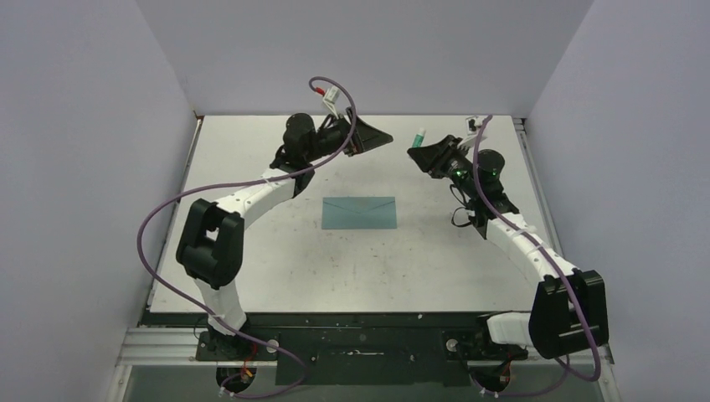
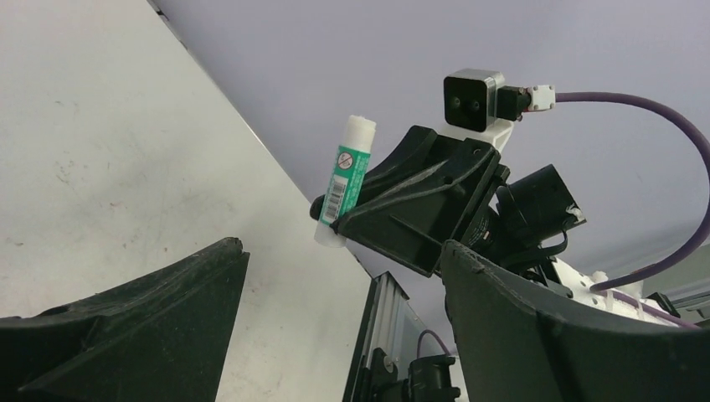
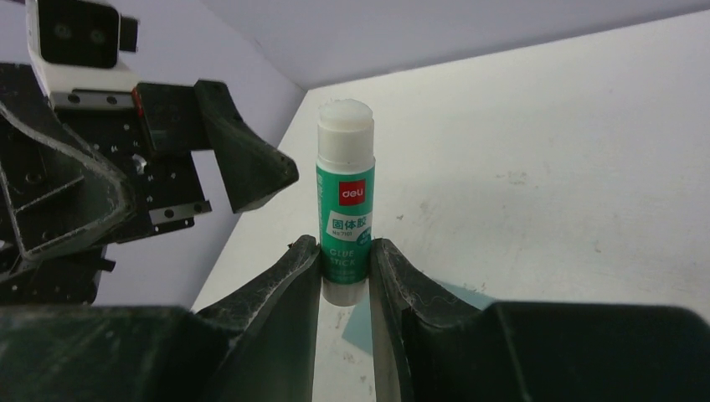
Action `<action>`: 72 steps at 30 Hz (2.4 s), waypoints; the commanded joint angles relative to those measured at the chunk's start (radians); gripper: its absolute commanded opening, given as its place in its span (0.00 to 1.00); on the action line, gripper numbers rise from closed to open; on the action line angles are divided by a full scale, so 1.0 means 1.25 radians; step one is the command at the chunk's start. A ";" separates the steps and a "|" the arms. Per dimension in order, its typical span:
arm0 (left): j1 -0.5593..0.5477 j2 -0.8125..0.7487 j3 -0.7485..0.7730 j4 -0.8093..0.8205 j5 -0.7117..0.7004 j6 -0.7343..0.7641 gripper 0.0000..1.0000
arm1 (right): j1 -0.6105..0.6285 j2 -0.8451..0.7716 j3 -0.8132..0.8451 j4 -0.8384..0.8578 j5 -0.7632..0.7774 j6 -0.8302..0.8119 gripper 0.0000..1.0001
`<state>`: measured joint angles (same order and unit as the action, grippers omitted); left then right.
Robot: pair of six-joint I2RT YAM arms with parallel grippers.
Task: Place the letter into the envelope and seal it
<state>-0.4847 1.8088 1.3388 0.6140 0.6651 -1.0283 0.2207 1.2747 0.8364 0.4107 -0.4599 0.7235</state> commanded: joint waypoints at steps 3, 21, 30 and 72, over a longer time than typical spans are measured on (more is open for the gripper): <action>-0.017 0.029 0.096 -0.054 0.009 0.067 0.82 | -0.002 0.063 0.059 0.060 -0.170 0.007 0.05; -0.045 0.067 0.170 -0.236 0.010 0.187 0.36 | 0.040 0.158 0.170 -0.072 -0.321 -0.133 0.05; -0.045 0.060 0.160 -0.252 0.006 0.191 0.20 | 0.043 0.166 0.176 -0.065 -0.334 -0.143 0.05; -0.020 -0.016 0.093 -0.036 -0.015 -0.057 0.00 | 0.010 0.205 0.038 0.534 -0.348 0.377 0.45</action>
<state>-0.5140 1.8530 1.4624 0.5121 0.6506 -1.0977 0.2199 1.5322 0.8368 0.9966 -0.9081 1.1927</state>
